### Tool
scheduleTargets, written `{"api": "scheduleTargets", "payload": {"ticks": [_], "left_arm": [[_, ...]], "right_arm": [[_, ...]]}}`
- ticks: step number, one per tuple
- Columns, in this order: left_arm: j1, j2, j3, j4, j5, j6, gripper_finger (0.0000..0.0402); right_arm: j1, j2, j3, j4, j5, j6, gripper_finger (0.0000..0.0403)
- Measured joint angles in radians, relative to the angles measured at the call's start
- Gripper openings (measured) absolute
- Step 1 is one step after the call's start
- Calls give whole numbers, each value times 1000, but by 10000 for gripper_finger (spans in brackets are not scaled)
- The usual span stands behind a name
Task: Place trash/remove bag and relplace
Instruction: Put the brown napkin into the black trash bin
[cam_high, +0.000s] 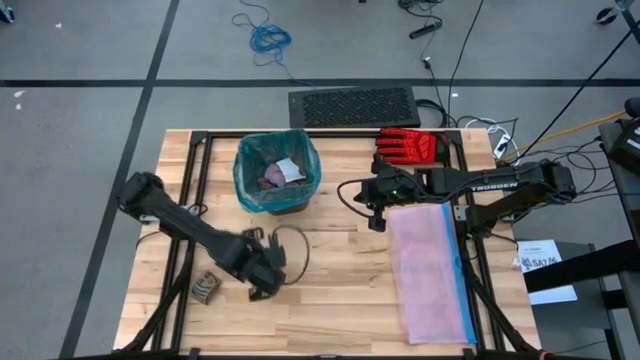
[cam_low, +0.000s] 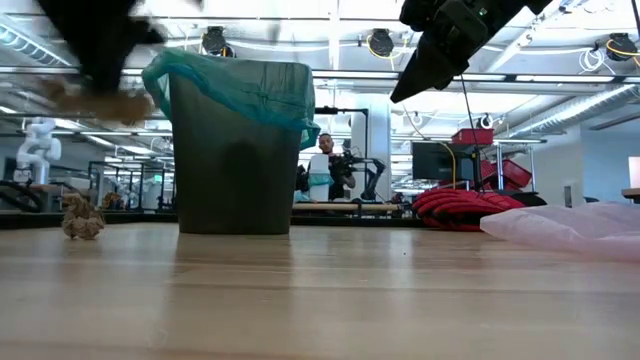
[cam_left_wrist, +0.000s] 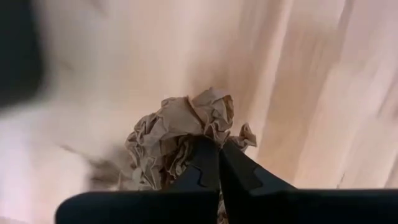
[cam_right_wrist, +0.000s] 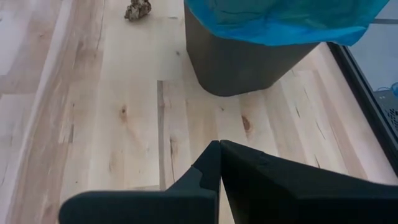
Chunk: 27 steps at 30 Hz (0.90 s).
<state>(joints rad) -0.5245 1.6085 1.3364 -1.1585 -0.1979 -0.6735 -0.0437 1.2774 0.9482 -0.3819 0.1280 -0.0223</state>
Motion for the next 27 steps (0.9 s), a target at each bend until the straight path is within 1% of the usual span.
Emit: {"api": "scheduleTargets", "payload": {"ticks": [4,9,11,15,19,22,24,27], "left_arm": [[34,-78,134,-108,-192,25,2],[146,-155,253,-161,-339,108,1],[215,-189,277,-171,-363,167,1],[396,-209,310,-166,-362,300,0],[580,-212,315,-136,-358,485,0],[694,-190,315,-100,-342,596,5],[758,-164,314,-97,-268,670,18],[821,-116,313,-91,-119,724,48]], "right_arm": [[0,0,0,-1,0,0,0],[0,0,0,4,-2,-7,0],[0,0,0,6,-2,-8,0],[0,0,0,9,-2,-8,0],[0,0,0,15,-1,-9,0],[0,0,0,15,1,-18,0],[-2,0,0,14,1,-18,0],[-4,0,0,9,1,-20,0]]}}
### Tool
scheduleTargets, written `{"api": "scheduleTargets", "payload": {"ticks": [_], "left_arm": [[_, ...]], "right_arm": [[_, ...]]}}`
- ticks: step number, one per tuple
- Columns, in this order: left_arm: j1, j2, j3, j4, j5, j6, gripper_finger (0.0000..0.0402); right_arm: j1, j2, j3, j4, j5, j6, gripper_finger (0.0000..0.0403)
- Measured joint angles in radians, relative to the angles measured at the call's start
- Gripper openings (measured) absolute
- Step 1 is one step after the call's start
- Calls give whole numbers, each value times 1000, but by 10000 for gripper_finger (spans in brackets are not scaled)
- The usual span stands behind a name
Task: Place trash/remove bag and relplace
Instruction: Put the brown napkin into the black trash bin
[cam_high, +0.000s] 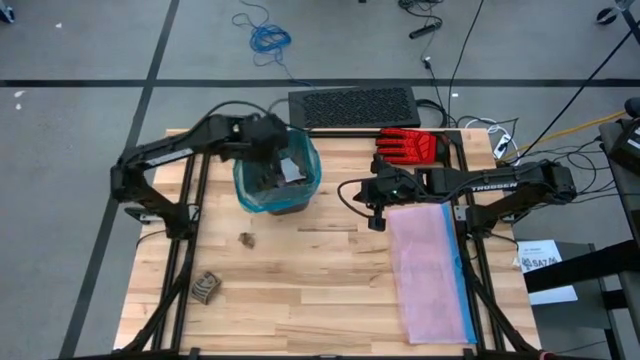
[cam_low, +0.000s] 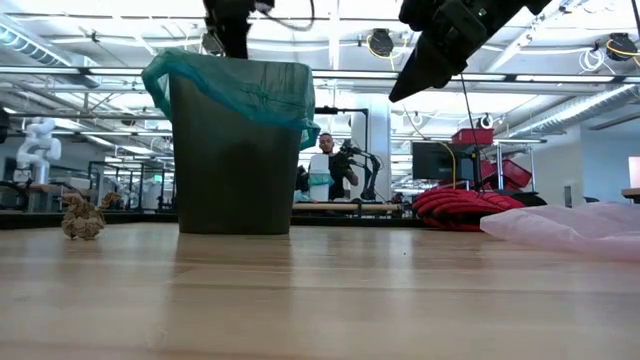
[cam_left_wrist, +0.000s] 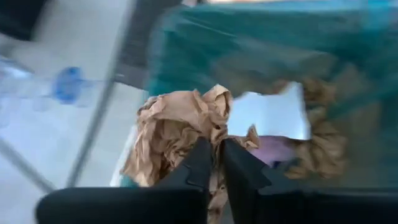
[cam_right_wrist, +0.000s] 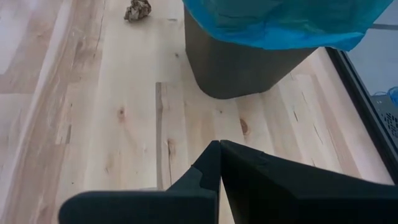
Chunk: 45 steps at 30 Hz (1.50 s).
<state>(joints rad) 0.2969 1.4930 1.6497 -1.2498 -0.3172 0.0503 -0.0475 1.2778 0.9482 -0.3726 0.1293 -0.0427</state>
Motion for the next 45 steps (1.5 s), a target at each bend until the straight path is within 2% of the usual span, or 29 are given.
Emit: {"api": "scheduleTargets", "payload": {"ticks": [2,9,13,17,25,28,32,34,40,45], "left_arm": [[21,40,0,3,38,25,70],[36,165,0,35,36,84,151],[38,228,0,116,35,89,166],[35,256,0,210,56,109,144],[29,262,0,458,234,177,47],[29,262,0,527,259,223,15],[29,262,0,585,259,261,4],[29,259,15,550,227,291,5],[-21,178,144,270,-47,298,2],[-99,50,163,127,-76,99,1]], "right_arm": [[-5,0,0,1,0,-5,0],[-35,0,0,-21,1,-18,0],[-52,0,0,-31,1,-30,0],[-65,0,0,-38,1,-33,0],[-71,0,0,-56,1,-33,0],[-71,0,0,-66,0,-32,0],[-71,0,0,-72,0,-24,0],[-71,0,0,-74,0,-22,0],[-71,0,0,-86,1,-22,0],[-71,0,0,-90,0,-26,0]]}}
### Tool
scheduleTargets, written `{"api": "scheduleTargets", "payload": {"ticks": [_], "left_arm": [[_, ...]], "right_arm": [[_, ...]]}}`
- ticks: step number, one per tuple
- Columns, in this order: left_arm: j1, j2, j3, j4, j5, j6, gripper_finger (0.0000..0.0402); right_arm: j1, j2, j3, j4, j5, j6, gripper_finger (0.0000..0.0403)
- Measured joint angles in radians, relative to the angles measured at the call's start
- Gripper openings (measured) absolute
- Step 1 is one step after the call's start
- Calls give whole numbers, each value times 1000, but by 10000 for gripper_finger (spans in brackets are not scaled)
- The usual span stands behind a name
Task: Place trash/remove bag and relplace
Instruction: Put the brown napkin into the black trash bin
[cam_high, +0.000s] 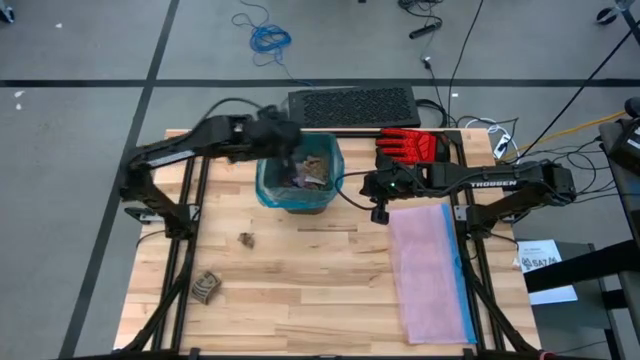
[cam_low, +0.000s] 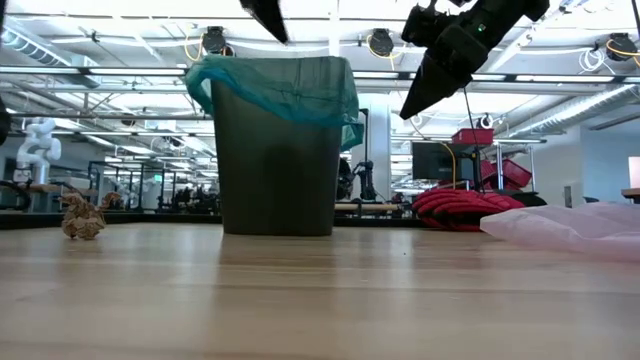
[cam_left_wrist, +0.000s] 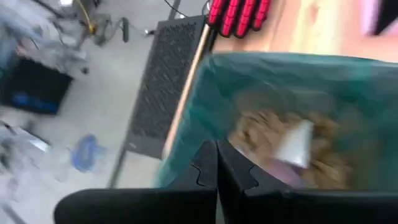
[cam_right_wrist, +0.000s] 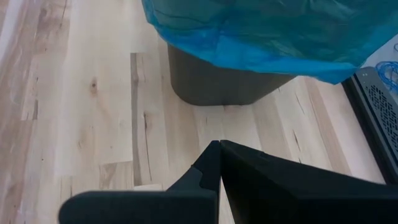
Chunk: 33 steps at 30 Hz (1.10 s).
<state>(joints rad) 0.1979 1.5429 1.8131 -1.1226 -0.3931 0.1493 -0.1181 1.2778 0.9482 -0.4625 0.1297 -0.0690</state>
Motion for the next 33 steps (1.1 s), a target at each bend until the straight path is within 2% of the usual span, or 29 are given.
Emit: {"api": "scheduleTargets", "payload": {"ticks": [3,6,9,13,18,22,26,30,33], "left_arm": [[-53,-81,-20,-114,-7,-174,1],[-110,-153,-84,-178,-56,-349,1],[-167,-217,-201,-202,-106,-511,1],[-241,-288,-410,-229,-111,-707,0],[-358,-349,-630,-304,-22,-995,0],[-472,-373,-721,-274,24,-1179,0],[-557,-375,-809,-134,77,-1238,0],[-612,-349,-900,90,140,-1159,0],[-635,-316,-940,136,179,-1113,4]], "right_arm": [[0,0,0,0,0,-3,0],[0,0,0,-4,0,-19,0],[0,0,0,-4,0,-32,0],[0,0,0,-11,0,-26,0],[0,0,0,-42,-1,-5,0],[0,0,0,-47,-1,5,0],[0,0,0,-39,-1,5,0],[0,0,0,-36,-1,6,0],[0,0,0,-36,-1,28,0]]}}
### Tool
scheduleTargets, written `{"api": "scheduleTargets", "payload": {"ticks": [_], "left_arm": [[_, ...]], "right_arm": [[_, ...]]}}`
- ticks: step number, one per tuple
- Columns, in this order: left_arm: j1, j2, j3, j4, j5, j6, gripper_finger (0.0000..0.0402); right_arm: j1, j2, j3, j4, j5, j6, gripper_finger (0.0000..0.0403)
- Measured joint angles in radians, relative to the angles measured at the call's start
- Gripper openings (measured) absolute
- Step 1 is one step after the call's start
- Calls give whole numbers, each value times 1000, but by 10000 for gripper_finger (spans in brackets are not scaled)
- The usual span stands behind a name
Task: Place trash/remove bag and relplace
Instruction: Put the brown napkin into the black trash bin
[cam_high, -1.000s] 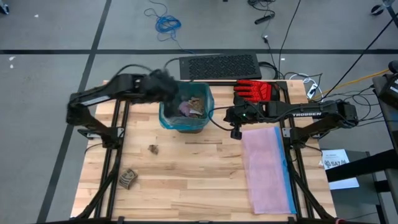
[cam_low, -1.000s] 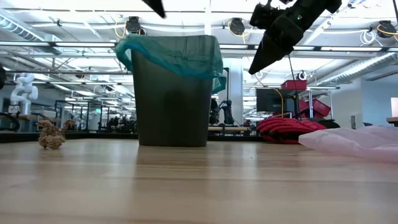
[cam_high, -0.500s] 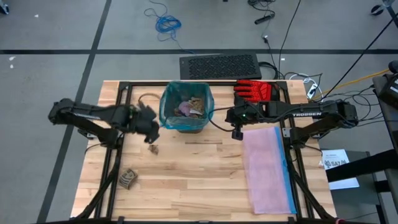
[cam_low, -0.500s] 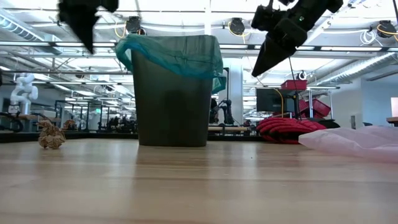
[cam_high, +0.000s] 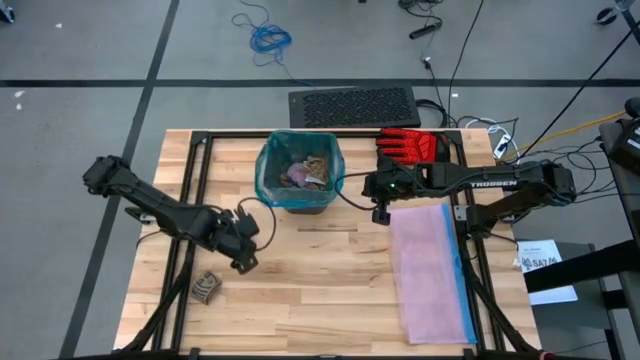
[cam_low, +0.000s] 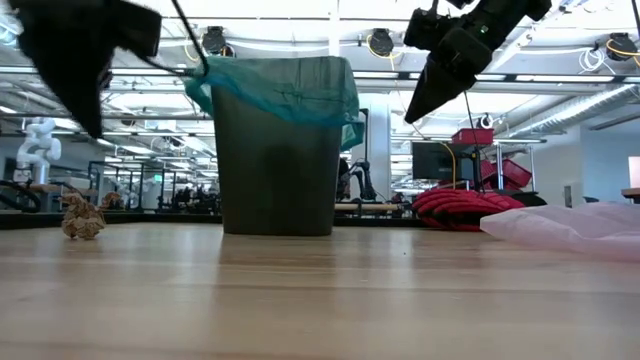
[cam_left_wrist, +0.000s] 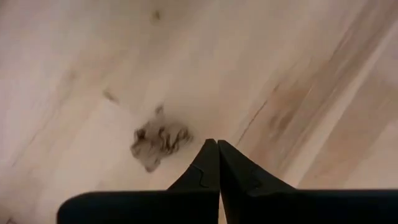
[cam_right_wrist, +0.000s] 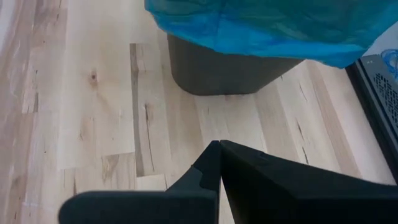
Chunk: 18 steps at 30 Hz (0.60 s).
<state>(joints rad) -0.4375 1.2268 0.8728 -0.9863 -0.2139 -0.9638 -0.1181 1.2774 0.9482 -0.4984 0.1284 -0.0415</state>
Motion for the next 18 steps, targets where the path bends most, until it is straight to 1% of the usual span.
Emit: {"api": "scheduleTargets", "payload": {"ticks": [3,7,13,16,18], "left_arm": [[-10,39,-21,-43,31,4,25],[-13,84,-34,-86,31,10,71],[-4,130,-92,-45,30,4,144],[16,153,-120,-16,26,2,165],[34,163,-140,27,26,3,170]], "right_arm": [[0,0,0,0,-3,13,0],[0,0,0,0,-4,30,0],[2,0,0,0,-4,31,0],[2,0,0,0,-3,31,0],[2,0,0,1,-3,31,0]]}}
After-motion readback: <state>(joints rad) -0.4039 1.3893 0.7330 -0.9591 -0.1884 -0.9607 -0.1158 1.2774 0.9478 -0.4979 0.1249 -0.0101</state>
